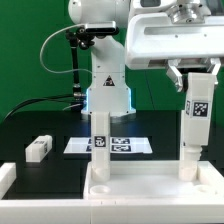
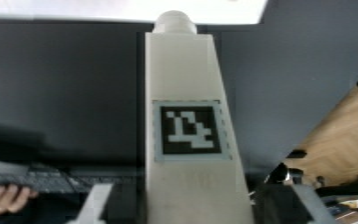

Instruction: Assemble desk

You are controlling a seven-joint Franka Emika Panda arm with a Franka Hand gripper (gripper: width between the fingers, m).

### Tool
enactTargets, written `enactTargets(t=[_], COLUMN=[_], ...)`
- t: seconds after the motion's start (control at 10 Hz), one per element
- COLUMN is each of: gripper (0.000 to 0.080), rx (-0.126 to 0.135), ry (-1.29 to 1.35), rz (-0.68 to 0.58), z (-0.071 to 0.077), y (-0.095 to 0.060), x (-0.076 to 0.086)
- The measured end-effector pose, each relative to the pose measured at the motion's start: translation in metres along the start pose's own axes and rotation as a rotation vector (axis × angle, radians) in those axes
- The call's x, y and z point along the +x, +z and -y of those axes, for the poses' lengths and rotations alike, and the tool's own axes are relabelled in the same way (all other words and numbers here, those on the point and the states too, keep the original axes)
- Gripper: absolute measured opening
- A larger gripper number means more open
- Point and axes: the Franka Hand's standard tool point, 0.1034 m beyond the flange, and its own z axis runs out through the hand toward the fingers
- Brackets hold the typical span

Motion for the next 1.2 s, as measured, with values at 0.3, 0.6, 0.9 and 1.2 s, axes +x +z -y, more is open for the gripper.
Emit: enactTargets(t=[0.3, 0.6, 0.9, 1.2], gripper=[0.0288, 0.0288, 0.0288, 0.0288], rx=[-0.003, 0.003, 0.035, 0.041], ry=[0.031, 0.052, 0.061, 0.067], rz=[0.016, 0.036, 0.059, 0.072], z=[0.001, -0.006, 0.018, 0.03], y=[0.001, 0.005, 0.018, 0.023], x=[-0.003, -0.008, -0.013, -0.021])
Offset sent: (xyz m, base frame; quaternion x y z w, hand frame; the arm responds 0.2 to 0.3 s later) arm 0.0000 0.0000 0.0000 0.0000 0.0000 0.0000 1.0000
